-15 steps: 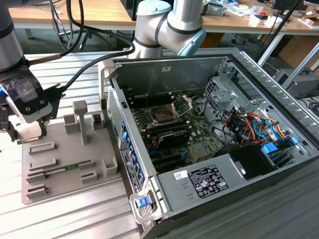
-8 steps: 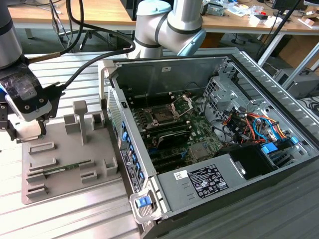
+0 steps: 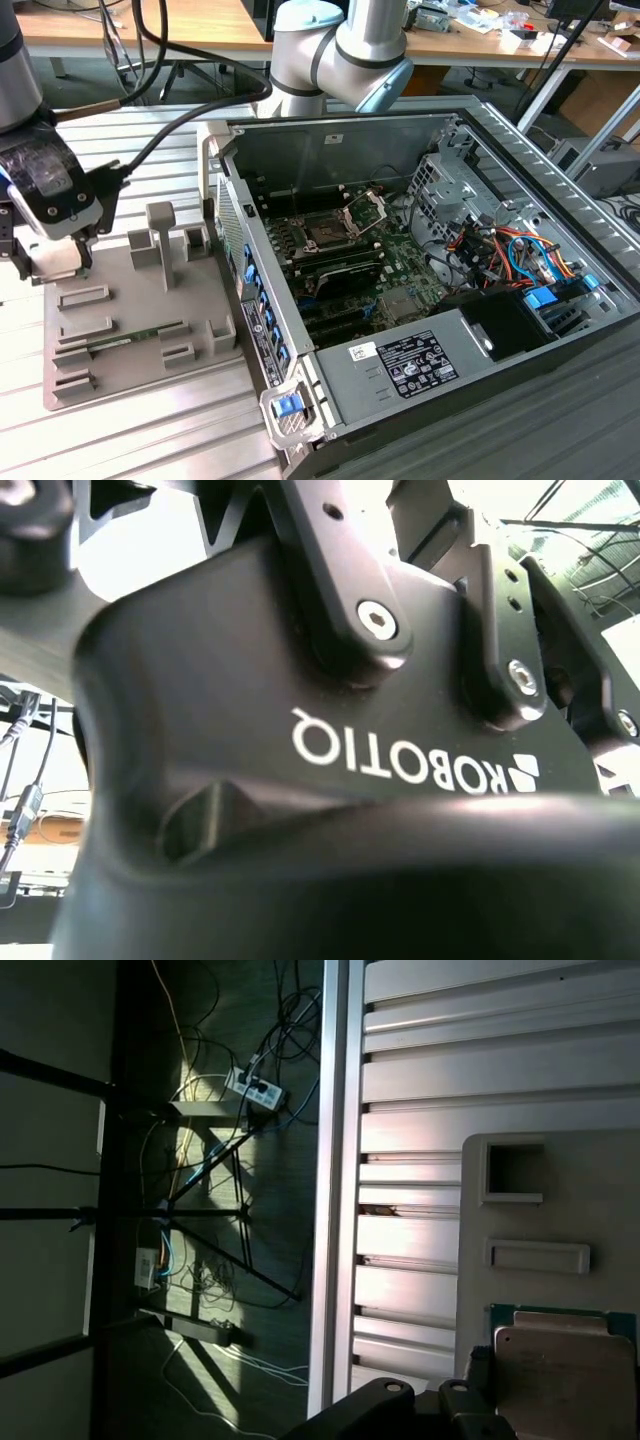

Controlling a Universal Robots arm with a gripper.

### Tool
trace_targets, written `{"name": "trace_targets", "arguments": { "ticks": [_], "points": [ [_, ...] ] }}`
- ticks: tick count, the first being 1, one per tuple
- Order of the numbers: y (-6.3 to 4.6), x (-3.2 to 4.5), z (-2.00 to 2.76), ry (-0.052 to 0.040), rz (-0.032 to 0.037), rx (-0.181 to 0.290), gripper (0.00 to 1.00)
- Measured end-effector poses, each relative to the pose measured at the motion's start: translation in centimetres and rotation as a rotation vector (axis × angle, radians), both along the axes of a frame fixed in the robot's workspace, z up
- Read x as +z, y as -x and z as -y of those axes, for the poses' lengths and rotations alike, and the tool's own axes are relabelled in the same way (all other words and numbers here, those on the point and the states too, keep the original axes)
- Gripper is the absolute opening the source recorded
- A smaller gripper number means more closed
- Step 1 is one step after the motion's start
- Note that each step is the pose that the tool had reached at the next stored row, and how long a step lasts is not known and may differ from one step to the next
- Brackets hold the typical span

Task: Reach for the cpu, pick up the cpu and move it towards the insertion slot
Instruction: 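Pick up the cpu and move it towards the insertion slot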

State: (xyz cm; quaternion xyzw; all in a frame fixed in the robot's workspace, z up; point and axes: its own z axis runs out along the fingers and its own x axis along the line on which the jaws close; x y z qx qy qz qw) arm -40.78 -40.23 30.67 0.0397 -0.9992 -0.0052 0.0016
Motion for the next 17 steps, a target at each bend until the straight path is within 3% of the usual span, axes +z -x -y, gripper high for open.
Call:
{"name": "trace_targets", "arguments": {
  "ticks": [17],
  "points": [
    [0.00, 0.93, 0.00, 0.0000, -0.0001, 0.000, 0.55]
  ]
}}
